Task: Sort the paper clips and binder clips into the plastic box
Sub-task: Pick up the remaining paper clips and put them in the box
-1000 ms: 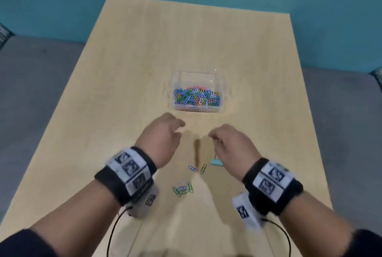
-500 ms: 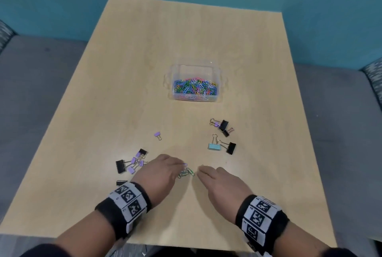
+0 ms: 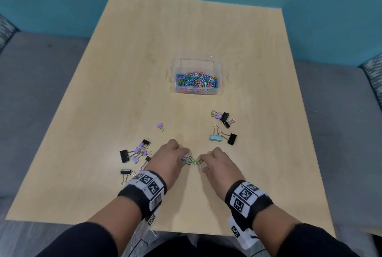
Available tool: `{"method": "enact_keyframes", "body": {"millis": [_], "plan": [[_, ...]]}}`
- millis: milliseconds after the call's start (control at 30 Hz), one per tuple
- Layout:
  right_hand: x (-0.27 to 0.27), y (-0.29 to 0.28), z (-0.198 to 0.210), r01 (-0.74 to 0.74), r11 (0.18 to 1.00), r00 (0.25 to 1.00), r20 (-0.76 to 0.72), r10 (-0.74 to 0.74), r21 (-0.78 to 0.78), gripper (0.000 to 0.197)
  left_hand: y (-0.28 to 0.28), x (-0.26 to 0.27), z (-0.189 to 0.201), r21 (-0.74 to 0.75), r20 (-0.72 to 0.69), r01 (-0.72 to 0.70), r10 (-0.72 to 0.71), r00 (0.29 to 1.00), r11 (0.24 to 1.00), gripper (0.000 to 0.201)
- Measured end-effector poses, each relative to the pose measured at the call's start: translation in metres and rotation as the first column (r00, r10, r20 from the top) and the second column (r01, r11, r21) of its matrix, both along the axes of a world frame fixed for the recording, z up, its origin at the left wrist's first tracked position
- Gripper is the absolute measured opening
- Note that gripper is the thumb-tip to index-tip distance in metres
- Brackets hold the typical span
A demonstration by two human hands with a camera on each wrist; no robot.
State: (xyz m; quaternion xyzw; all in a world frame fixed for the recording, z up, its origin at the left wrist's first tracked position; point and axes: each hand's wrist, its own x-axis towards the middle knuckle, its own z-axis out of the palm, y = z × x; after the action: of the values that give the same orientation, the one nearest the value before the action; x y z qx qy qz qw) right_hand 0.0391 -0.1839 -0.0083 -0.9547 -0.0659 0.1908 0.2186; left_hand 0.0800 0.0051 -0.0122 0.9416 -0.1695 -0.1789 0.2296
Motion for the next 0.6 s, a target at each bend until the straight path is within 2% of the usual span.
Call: {"method": "enact_keyframes", "body": {"millis": [200, 233, 333, 600], "plan": [[0.018, 0.007, 0.005, -0.007, 1.0, 0.999, -0.04, 0.008, 0.005, 0.001, -0.005, 0.005, -0.003, 0.027, 0.012, 0.017, -0.017, 1.0, 0.999, 0.006], [0.02, 0.008, 0.007, 0.012, 1.0, 0.998, -0.054, -0.011, 0.014, 0.003, -0.006, 0.006, -0.002, 0.03, 0.006, 0.003, -0.003, 1.0, 1.0, 0.003], [0.026, 0.012, 0.011, 0.04, 0.999, 0.993, -0.114, -0.04, -0.007, 0.009, -0.011, 0.009, 0.001, 0.065, -0.025, -0.041, 0.043, 0.999, 0.997, 0.007], [0.033, 0.018, 0.015, -0.018, 0.996, 0.987, -0.16, 0.004, -0.086, 0.017, -0.021, 0.014, 0.011, 0.249, -0.032, 0.033, -0.026, 0.999, 0.968, 0.012]]}}
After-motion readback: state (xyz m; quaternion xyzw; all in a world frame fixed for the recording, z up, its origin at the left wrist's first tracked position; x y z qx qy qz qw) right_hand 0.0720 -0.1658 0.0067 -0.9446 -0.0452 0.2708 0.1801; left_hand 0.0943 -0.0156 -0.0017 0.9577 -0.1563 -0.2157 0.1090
